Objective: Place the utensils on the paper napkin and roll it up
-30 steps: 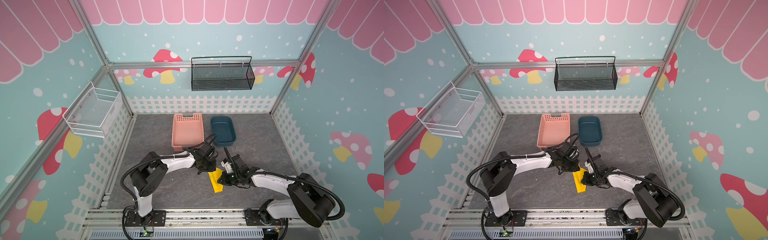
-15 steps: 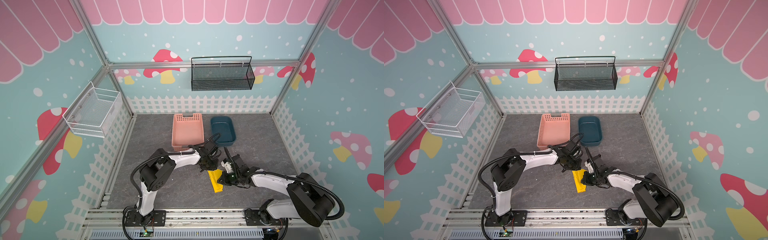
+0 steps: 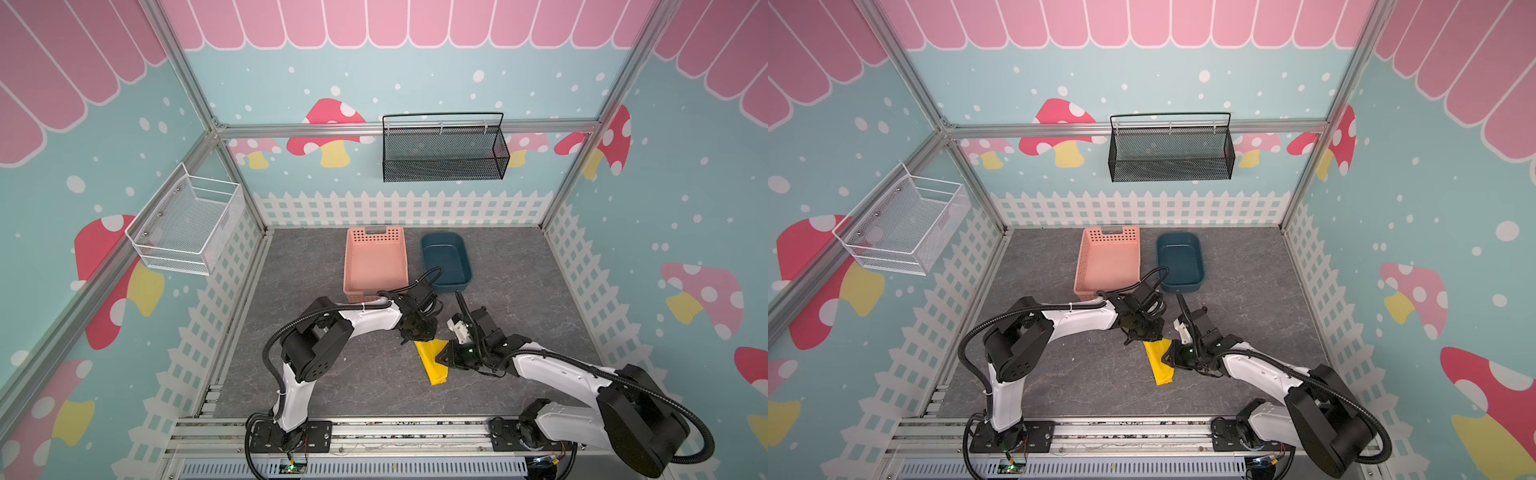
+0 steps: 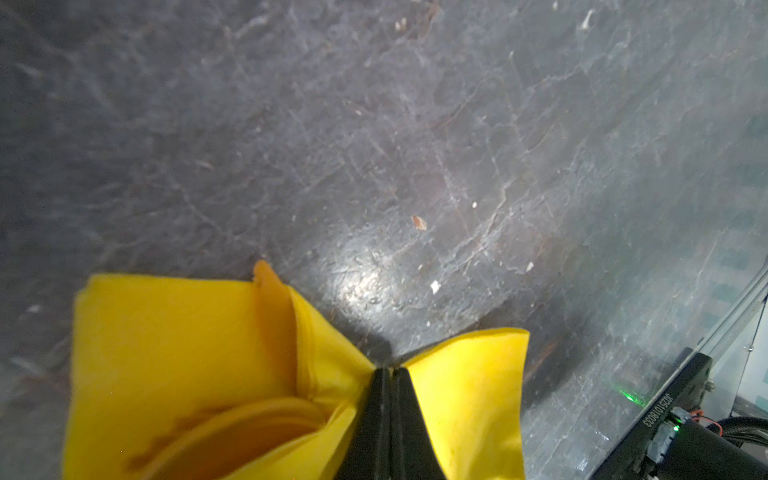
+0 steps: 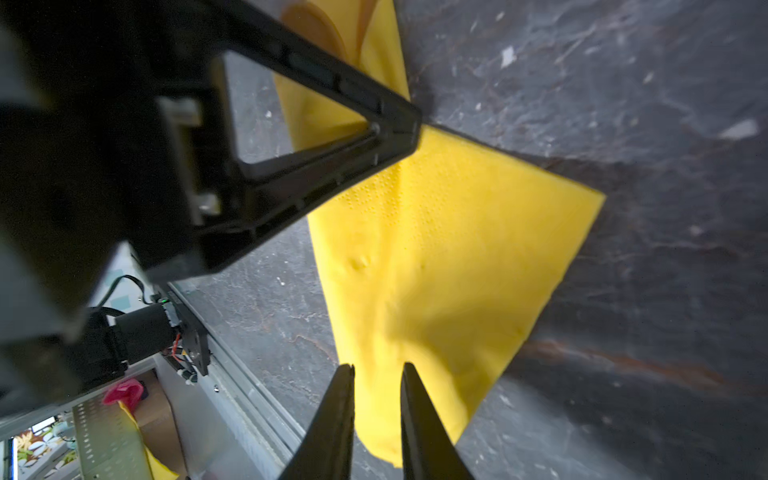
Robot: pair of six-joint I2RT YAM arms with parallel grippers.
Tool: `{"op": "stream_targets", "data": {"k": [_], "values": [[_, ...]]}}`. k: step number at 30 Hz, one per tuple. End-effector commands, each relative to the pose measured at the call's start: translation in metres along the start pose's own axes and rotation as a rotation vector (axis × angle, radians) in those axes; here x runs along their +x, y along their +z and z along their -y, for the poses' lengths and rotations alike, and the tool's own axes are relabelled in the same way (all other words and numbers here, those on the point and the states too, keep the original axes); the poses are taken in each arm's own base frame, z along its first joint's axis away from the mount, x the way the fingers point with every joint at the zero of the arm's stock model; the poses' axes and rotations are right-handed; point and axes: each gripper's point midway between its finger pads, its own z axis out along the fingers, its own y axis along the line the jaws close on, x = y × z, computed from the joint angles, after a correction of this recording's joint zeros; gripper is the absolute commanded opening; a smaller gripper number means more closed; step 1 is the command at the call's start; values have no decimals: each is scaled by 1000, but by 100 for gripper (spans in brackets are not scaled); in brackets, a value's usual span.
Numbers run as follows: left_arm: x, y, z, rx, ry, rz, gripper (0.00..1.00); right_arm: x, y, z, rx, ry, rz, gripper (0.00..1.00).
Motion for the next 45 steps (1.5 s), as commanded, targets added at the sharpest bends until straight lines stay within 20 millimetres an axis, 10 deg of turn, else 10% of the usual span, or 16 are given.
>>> {"op": "stream_targets", "data": {"k": [1, 10, 24, 32, 45], "values": [[20, 15, -31, -103, -8, -58, 6, 4, -9, 10, 35, 59, 9, 29], [21, 17, -30, -99, -8, -59, 6, 31, -3, 21, -49, 140, -51, 37], [23, 18, -28, -96, -3, -61, 6, -11, -18, 6, 43, 43, 42, 36], [23, 18, -26, -92, -1, -60, 6, -15, 4, -22, -124, 5, -38, 13], [20, 14, -22, -82, 6, -51, 6, 4, 32, 30, 22, 56, -92, 2]]}}
